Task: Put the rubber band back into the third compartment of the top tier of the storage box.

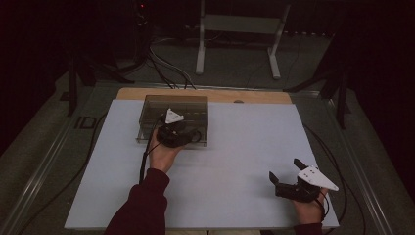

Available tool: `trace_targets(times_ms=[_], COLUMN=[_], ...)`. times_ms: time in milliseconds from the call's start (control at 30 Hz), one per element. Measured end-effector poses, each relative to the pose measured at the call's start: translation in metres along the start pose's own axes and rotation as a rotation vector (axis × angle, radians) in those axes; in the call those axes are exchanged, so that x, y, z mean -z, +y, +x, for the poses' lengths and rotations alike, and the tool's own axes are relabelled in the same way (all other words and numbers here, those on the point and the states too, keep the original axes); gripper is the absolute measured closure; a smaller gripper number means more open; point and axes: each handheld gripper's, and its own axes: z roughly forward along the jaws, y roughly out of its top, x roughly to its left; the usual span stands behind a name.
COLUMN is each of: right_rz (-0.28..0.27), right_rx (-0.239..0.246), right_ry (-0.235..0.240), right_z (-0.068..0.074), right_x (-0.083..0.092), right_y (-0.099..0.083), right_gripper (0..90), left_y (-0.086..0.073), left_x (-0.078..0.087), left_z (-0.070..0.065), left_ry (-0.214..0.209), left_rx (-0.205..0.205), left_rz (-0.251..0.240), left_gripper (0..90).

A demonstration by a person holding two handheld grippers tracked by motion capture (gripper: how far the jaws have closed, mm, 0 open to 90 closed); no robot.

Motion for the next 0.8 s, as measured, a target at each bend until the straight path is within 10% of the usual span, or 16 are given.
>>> trace_targets(times_ms=[300,800], right_rz=[0.002,0.004], right_rx=[0.0,0.002], right_ry=[0.001,0.002], right_z=[0.0,0.0], right_x=[0.0,-0.001], right_y=[0.0,0.0], right_gripper=[0.2,0.2], left_y=[0.004,0.004], left_x=[0.018,0.053], left_z=[0.011,0.026], left_ry=[-0.001,0.032], left_rx=[0.061,0.042], left_rz=[-0.057,-0.13], left_gripper=[26.7,7.2])
